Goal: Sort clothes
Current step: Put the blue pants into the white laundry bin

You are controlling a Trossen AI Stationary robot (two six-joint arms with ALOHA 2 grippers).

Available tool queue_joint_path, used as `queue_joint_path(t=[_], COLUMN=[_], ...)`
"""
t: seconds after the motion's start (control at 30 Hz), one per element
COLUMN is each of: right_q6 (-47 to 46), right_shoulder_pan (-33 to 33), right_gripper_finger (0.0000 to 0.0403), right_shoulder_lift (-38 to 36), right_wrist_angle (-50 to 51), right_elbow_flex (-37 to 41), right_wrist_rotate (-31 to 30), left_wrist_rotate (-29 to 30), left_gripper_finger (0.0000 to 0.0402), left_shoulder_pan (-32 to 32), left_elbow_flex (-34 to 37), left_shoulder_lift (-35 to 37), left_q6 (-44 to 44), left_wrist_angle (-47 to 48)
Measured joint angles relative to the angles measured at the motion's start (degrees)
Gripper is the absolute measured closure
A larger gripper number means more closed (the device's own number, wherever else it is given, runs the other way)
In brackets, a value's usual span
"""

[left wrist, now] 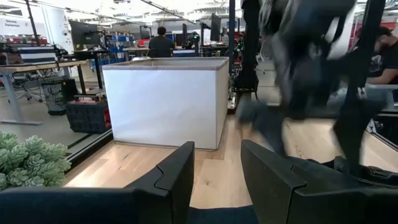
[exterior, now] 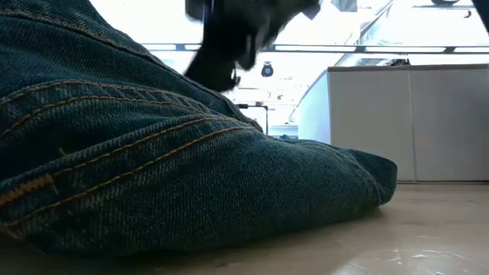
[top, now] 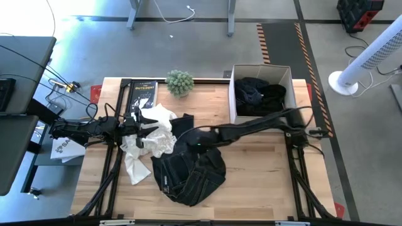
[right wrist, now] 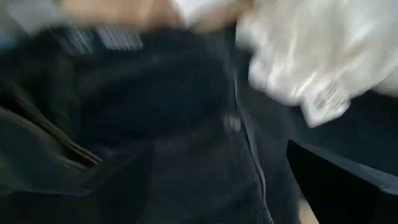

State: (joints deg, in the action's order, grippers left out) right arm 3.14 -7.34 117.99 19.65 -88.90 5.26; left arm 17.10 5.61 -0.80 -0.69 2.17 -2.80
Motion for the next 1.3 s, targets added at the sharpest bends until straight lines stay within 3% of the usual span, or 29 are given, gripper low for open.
queue_joint_path(t=[0.17, 0.37, 0.53, 0.73, 0.77, 0.93, 1.1, 1.3], right_q6=[3.6, 4.5, 5.8, 2.1, 1.3, -3.6, -6.0, -4.7], right_shoulder_pan=[2.0, 2.9, 2.6, 3.4, 3.4, 3.4, 1.8, -1.0], right_gripper_finger=[0.0032, 0.0055, 0.0144, 0.0327, 0.0343, 0.0345, 0.0345, 0.0345], right_shoulder_lift=[8.8, 12.6, 12.6, 12.6, 12.6, 11.4, -1.3, -22.7], right_wrist_angle=[5.7, 5.6, 5.4, 5.4, 5.4, 5.1, 10.2, 8.7], right_elbow_flex=[-1.7, -2.0, -1.9, -1.9, -1.9, -1.8, -0.2, -0.8], right_wrist_rotate=[6.5, 6.6, 3.7, 7.0, 7.1, 6.7, -5.9, -23.8], left_wrist_rotate=[0.0, 0.0, 0.0, 0.0, 0.0, 0.0, 0.0, 0.0], left_gripper_finger=[0.0271, 0.0271, 0.0271, 0.0271, 0.0271, 0.0271, 0.0271, 0.0271], left_shoulder_pan=[0.0, 0.0, 0.0, 0.0, 0.0, 0.0, 0.0, 0.0], left_elbow_flex=[0.0, 0.0, 0.0, 0.0, 0.0, 0.0, 0.0, 0.0], left_shoulder_lift=[0.0, 0.0, 0.0, 0.0, 0.0, -0.1, 0.0, 0.0], left_q6=[0.0, 0.0, 0.0, 0.0, 0.0, 0.0, 0.0, 0.0], left_wrist_angle=[0.0, 0.0, 0.0, 0.0, 0.0, 0.0, 0.0, -0.1])
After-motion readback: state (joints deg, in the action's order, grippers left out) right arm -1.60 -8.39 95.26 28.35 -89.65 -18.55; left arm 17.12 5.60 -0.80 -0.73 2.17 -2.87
